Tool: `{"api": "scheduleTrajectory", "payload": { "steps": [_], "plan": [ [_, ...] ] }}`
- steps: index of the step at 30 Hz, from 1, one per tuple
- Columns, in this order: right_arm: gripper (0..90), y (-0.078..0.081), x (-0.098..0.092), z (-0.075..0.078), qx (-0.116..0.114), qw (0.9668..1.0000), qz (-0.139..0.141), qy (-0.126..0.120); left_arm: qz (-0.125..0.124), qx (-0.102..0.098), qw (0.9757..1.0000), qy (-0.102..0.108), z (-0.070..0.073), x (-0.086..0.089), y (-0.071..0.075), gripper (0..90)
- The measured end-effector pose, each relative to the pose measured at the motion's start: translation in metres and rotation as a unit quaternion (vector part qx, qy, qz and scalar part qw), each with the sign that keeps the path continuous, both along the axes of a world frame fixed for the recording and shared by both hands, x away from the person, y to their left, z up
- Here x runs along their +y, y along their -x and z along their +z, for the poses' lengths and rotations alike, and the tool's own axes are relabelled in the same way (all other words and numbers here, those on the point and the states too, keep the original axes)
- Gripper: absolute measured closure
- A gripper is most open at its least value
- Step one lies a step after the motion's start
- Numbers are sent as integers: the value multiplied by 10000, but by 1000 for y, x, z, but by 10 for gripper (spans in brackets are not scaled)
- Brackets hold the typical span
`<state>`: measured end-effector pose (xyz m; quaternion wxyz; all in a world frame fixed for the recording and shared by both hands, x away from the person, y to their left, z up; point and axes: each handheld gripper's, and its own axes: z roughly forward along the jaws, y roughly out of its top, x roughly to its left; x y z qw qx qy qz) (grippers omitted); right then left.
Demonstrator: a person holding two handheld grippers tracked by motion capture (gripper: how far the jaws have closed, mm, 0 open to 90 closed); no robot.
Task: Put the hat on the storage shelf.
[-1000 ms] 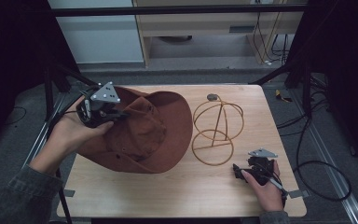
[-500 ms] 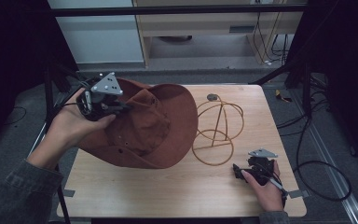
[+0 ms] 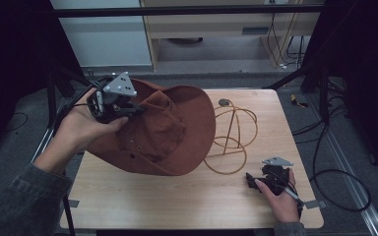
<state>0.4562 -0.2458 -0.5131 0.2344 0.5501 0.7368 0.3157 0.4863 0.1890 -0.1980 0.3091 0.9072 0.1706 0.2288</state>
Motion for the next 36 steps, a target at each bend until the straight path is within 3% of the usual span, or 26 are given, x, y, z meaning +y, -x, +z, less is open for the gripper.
{"api": "scheduleTrajectory", "payload": {
  "steps": [8,12,27,36],
  "plan": [
    [4,0,0,0,-1,10000,2,4,-56,-80,9999,-117,13,-13,1,883],
    [4,0,0,0,0,10000,0,3,-112,-102,9999,-72,21,-23,-2,883],
    [4,0,0,0,0,10000,6,-7,-372,-271,9986,-269,47,-80,-13,882],
    [4,0,0,0,0,10000,4,-10,-459,-304,9983,-217,54,-100,-21,882]
  ]
}}
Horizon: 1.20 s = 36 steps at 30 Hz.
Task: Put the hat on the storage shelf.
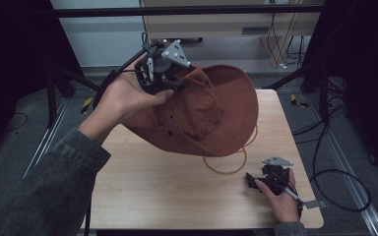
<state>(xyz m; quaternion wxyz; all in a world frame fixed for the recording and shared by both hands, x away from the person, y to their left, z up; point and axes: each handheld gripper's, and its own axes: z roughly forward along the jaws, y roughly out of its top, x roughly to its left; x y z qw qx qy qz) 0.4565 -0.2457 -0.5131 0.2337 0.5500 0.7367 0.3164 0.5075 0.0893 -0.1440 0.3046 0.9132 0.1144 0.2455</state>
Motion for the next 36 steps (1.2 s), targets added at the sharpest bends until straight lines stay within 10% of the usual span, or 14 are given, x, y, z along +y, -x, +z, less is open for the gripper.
{"api": "scheduleTrajectory", "payload": {
  "steps": [36],
  "plan": [
    [4,0,0,0,4,10000,11,-5,-353,100,9993,-106,-13,-70,-18,880]
  ]
}}
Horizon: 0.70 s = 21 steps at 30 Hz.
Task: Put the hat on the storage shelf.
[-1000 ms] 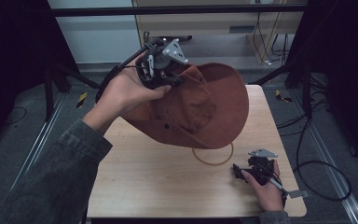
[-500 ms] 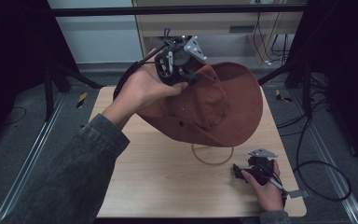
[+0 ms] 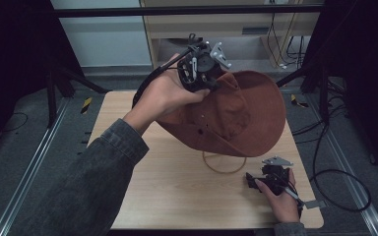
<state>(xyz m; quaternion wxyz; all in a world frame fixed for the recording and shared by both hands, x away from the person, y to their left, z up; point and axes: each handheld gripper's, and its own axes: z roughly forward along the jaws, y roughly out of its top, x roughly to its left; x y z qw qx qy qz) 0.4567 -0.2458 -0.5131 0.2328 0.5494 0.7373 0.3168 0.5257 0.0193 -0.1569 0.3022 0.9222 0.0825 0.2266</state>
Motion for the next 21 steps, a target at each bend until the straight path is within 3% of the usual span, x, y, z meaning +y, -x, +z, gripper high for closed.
{"api": "scheduleTrajectory", "payload": {
  "steps": [21],
  "plan": [
    [4,0,0,0,2,10000,-2,-3,-143,-39,9999,-38,1,-18,3,881]
  ]
}}
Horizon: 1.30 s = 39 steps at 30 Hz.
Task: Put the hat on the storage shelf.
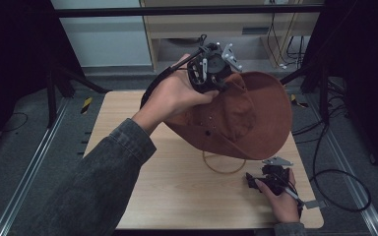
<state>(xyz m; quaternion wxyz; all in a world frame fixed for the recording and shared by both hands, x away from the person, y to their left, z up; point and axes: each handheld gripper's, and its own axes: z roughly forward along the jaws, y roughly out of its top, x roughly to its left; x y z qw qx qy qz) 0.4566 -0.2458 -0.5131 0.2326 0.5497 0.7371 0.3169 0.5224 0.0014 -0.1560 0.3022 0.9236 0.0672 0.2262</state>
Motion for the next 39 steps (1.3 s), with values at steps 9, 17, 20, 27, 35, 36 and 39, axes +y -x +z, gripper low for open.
{"api": "scheduleTrajectory", "payload": {
  "steps": [9,17,20,27,35,36,39],
  "plan": [
    [4,0,0,0,1,10000,-1,-3,-70,-4,10000,-20,1,-9,2,881],
    [4,0,0,0,2,10000,-1,0,-114,38,9999,-80,-6,-18,0,881],
    [4,0,0,0,1,10000,5,7,-121,45,9998,-126,-10,-21,-2,881],
    [4,0,0,0,2,10000,6,6,-96,78,9997,-213,-17,-26,-6,881],
    [4,0,0,0,8,10000,-4,-2,-42,159,9996,-207,-25,-28,-13,881],
    [4,0,0,0,8,10000,-5,-3,-41,177,9996,-220,-27,-28,-14,881],
    [4,0,0,0,9,10000,-5,-4,-28,216,9995,-233,-33,-30,-17,881]
  ]
}}
